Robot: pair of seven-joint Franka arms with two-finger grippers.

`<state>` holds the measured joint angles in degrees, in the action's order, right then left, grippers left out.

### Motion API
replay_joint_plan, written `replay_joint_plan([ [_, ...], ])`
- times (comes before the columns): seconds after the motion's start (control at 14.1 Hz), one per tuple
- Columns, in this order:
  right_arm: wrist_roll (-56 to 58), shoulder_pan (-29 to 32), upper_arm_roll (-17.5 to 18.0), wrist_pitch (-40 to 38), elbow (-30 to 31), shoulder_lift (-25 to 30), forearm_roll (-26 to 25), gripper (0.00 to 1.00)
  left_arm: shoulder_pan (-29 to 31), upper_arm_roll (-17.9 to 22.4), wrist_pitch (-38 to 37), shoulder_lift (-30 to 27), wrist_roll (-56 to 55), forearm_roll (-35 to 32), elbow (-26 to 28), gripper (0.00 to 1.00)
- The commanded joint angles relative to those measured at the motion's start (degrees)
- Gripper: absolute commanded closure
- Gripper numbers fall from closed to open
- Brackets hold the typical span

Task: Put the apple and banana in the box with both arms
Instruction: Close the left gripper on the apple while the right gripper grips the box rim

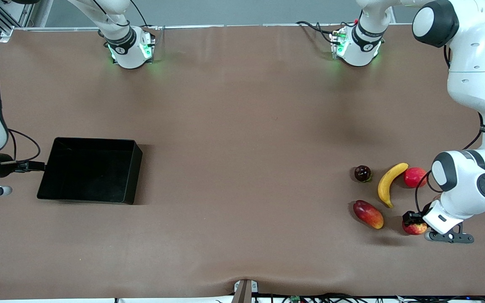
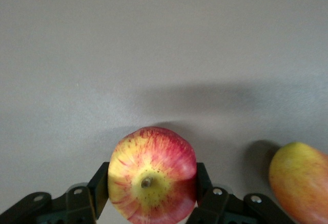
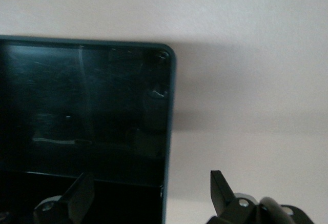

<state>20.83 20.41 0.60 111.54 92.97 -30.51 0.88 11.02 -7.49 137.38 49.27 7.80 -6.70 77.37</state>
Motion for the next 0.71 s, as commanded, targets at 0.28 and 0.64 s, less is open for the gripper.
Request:
replay_joint_plan([
  [0.28, -0.5, 2.3, 0.4, 3.8, 3.0, -2.2, -1.1, 0.83, -0.2, -6.3, -19.6, -13.2, -2.6, -0.9, 1.5, 1.00],
  [0.64, -1.9, 1.6, 0.5, -0.4, 2.1, -1.6, -0.9, 1.00, -0.3, -13.6, -28.0, -20.3, -17.8, -1.2, 5.6, 1.00],
])
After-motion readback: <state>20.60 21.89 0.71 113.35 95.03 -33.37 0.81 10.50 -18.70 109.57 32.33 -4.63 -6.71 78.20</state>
